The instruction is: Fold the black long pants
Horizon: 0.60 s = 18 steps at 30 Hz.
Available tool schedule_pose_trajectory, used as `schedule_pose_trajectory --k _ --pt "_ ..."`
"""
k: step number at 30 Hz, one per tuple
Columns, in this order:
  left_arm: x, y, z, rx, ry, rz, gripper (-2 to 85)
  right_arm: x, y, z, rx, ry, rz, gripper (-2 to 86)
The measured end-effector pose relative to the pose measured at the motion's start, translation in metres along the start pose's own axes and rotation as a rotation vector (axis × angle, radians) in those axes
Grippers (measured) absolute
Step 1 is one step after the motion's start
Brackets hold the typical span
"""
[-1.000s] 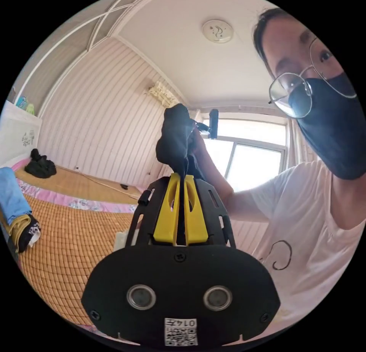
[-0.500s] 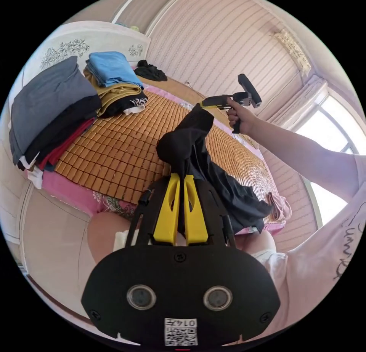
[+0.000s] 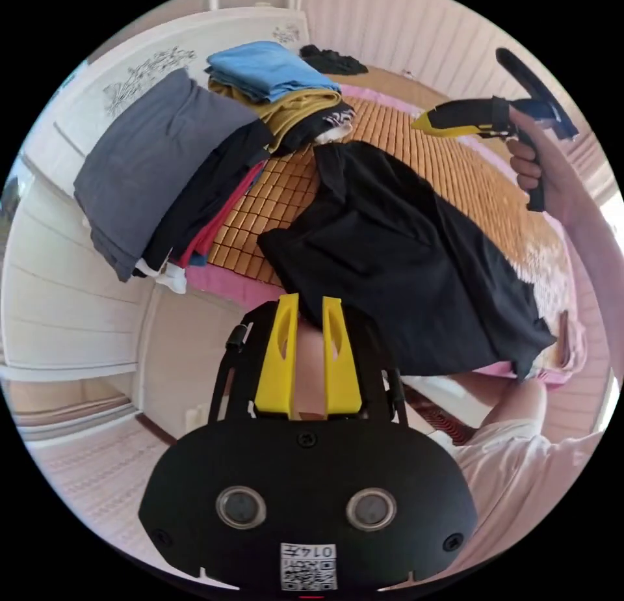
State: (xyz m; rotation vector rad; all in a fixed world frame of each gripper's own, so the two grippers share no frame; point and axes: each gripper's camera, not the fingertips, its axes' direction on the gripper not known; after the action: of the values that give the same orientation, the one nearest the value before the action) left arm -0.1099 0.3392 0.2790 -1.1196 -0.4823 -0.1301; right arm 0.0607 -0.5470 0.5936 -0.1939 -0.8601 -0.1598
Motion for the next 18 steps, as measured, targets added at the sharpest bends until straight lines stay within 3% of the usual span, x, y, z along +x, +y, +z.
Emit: schedule_pose_trajectory --k 1,4,7,10,14,18 --pt "0.031 -0.006 0.001 -0.057 -0.117 0.083 5.2 0.0 0.021 0.005 -0.017 -0.028 0.017 15.5" --pt "0.107 -0.017 -0.005 -0.07 -0.24 0.198 1.8 0.008 0.074 0.006 -0.055 -0.067 0.126 13.2" --pt "0.166 -0.013 -0.027 0.053 -0.072 0.303 -0.4 0.024 0.124 -0.012 -0.046 0.036 0.294 4.5" --pt "0.196 -0.011 -0.057 0.168 0.076 0.251 -0.8 0.042 0.161 -0.037 -0.04 0.189 0.478 1.0" --pt "0.21 -0.006 -0.087 0.231 0.118 0.123 -0.8 0.04 0.185 -0.063 0.033 0.163 0.532 0.1" --pt "0.225 0.015 -0.12 0.274 0.011 0.092 -0.8 0.012 0.18 -0.075 0.081 0.102 0.451 -0.3"
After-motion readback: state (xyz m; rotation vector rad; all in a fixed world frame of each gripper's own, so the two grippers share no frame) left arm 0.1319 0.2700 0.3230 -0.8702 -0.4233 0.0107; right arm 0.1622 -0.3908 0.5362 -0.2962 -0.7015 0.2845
